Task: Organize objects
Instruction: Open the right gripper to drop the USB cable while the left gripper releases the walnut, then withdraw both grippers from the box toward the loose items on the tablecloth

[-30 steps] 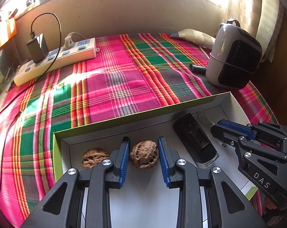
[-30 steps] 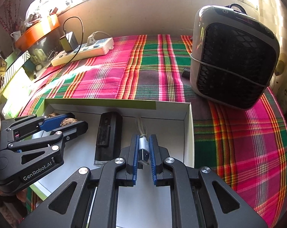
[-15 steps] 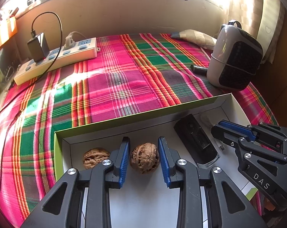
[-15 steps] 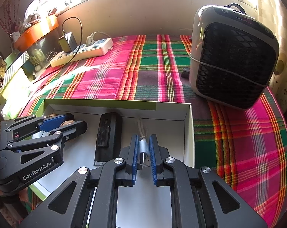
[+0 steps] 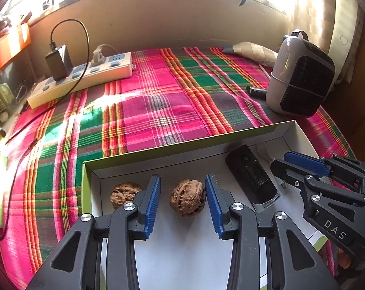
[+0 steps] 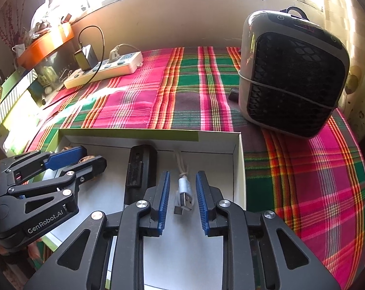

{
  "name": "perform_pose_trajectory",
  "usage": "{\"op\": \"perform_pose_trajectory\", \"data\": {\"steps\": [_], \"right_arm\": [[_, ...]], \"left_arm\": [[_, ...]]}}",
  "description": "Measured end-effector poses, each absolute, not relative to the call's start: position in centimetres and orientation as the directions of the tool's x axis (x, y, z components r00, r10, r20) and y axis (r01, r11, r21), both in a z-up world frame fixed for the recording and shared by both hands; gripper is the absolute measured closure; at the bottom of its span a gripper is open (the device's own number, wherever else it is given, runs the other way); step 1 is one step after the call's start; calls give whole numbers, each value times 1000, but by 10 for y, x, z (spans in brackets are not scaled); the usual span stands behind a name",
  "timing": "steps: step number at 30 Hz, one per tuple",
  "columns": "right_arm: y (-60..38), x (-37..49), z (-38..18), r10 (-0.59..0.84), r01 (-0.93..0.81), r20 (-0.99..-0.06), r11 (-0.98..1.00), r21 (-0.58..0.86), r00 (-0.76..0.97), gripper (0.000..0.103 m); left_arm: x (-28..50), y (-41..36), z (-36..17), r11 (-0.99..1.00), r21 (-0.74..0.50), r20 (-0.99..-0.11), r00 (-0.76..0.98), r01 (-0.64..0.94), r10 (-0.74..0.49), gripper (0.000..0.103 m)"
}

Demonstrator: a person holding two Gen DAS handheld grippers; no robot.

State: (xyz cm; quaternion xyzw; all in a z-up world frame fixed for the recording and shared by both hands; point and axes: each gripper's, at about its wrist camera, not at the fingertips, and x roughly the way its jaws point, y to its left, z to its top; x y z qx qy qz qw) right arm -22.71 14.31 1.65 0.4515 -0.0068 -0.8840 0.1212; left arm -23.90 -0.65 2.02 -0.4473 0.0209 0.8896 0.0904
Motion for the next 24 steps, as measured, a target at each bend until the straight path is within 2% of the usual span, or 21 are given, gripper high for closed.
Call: {"op": "perform_pose_trajectory", "data": {"steps": [2, 24], "right_arm": [[143, -225, 17, -219, 206, -794, -971, 121, -567, 71], [148, -191, 33, -229, 194, -760, -971, 138, -608, 71]], "left_arm": [[-236, -7, 24, -983, -42, -795, -590, -177, 140, 66], [-189, -17, 45, -990, -54, -757, -641, -134, 128, 66]]}}
